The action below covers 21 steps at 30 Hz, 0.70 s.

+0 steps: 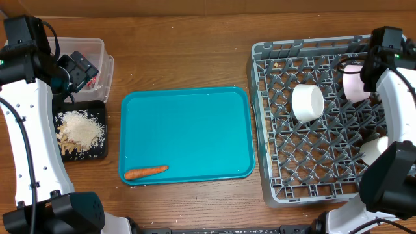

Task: Sort waste into correct bins and load items into the dishwasher
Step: 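Place the white plate upright in the rack's right side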

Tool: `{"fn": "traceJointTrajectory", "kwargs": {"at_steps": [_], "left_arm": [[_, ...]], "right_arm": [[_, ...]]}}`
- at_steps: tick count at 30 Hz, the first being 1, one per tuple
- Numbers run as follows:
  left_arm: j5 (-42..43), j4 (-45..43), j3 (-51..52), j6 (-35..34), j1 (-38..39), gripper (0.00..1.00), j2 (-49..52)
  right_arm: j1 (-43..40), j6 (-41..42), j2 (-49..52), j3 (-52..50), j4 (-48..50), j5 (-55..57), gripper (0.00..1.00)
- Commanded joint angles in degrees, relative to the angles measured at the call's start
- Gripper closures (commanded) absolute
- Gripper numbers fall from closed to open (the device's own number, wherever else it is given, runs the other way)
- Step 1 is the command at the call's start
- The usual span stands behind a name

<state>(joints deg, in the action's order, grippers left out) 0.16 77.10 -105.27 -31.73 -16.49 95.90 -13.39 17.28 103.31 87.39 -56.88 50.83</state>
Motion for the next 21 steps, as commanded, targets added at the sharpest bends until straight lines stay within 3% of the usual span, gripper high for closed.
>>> {"fn": "traceJointTrajectory", "kwargs": {"at_steps": [1, 8, 15, 21], "left_arm": [[-0.55, 0.00, -0.59, -1.33, 0.00, 0.00, 0.00], [-0.55, 0.00, -0.59, -1.31, 0.00, 0.00, 0.00], [-0.59, 0.04, -0.59, -0.70, 0.00, 0.00, 0.00], [-0.59, -0.09, -0.59, -0.44, 0.00, 0.00, 0.00]], "right_arm": [[0.52, 0.33, -0.33, -0.42, 0.48, -2.51, 0.00], [0.57, 0.76, -2.58, -0.26, 0.04, -6.93, 0.00], [0.57, -0.02, -9.75, 2.58, -0.17, -26.18, 0.00], [0.57, -7.34, -14.93, 3.63, -0.68, -50.07, 0.00]]}}
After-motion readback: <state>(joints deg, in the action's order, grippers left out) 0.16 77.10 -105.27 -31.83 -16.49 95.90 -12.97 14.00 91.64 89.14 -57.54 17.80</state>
